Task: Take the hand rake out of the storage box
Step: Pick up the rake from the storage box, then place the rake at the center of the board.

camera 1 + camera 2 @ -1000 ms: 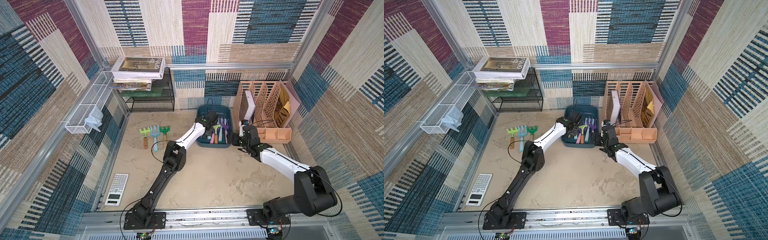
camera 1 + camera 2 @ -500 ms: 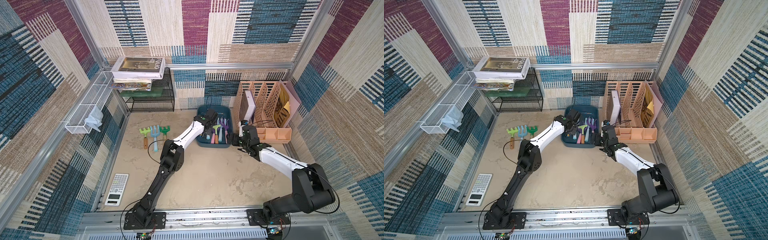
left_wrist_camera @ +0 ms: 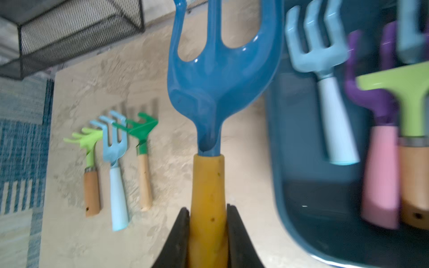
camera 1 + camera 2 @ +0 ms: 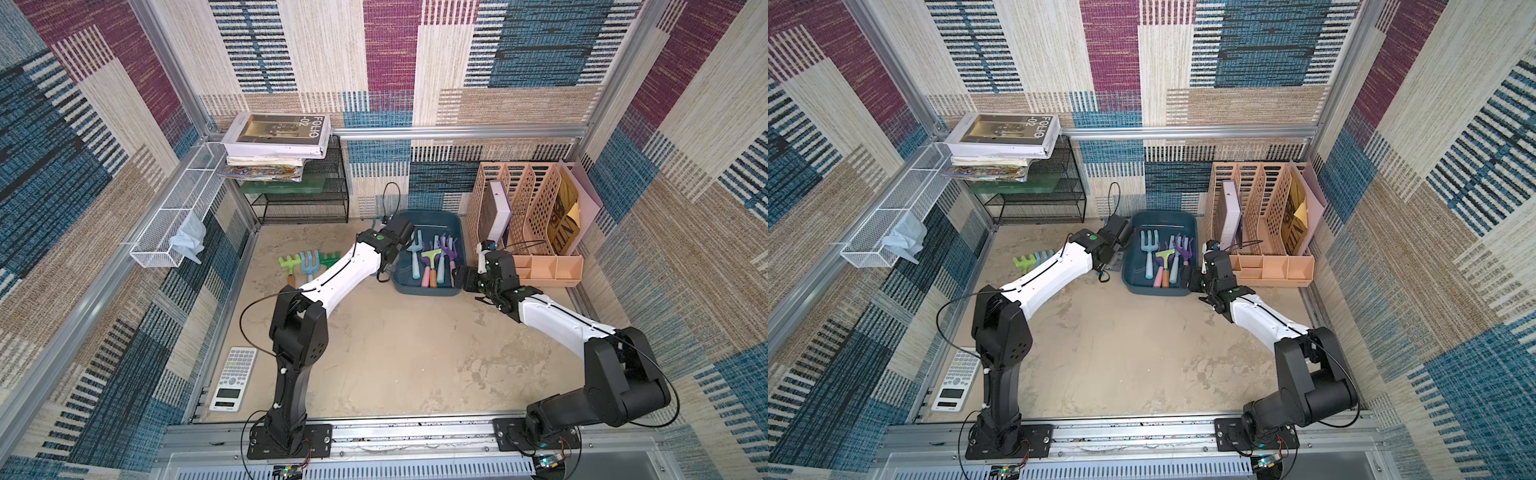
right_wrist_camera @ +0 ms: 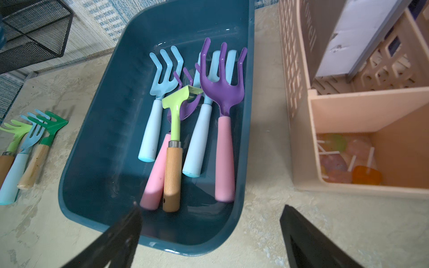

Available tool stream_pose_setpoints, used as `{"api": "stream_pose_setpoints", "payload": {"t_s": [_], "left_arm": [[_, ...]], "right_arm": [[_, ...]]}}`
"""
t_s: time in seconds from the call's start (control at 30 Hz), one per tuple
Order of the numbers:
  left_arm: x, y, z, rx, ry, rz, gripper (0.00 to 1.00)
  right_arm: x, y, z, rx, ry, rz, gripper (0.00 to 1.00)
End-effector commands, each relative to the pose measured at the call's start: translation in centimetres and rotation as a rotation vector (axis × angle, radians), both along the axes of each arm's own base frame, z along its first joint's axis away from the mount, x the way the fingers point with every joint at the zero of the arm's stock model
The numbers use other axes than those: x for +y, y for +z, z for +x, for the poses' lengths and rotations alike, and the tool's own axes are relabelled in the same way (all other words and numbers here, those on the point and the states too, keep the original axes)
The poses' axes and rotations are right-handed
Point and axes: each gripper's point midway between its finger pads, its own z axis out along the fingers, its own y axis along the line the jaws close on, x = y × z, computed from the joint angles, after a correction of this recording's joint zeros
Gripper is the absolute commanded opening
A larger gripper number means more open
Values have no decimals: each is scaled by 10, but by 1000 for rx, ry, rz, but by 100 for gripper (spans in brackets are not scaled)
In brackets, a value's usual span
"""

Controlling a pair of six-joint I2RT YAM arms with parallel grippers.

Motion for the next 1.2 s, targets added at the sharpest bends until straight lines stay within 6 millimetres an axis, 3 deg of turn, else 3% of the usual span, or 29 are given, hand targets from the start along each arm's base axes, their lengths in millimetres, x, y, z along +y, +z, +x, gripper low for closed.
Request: {"api": "stream_pose_setpoints", "payload": {"t_s": [0.0,0.27,0.37,0.47,0.67,0.8,1.0,1.17], "left_arm": [[12,-29,2,15,59,-98,0],[35,-94,9,213,114,-86,0],[44,-110,10,253,152,-92,0],[47,-115,9,262,155,-85,1],[50,-119,4,281,162,-71,15],[55,-117,2,287,174,-37,16],[57,-117,2,309,197,-32,30],[56,-121,2,317,200,-38,31]], "right_arm": [[2,7,2,-27,3,15,96],[2,4,2,-17,1,7,96],[1,4,2,-16,-3,5,96],[0,2,3,-14,-5,3,95],[2,-1,4,-6,2,3,96],[3,-1,4,-7,4,5,96],[4,-1,4,-7,6,3,96],[5,-2,3,-5,10,4,95]]}}
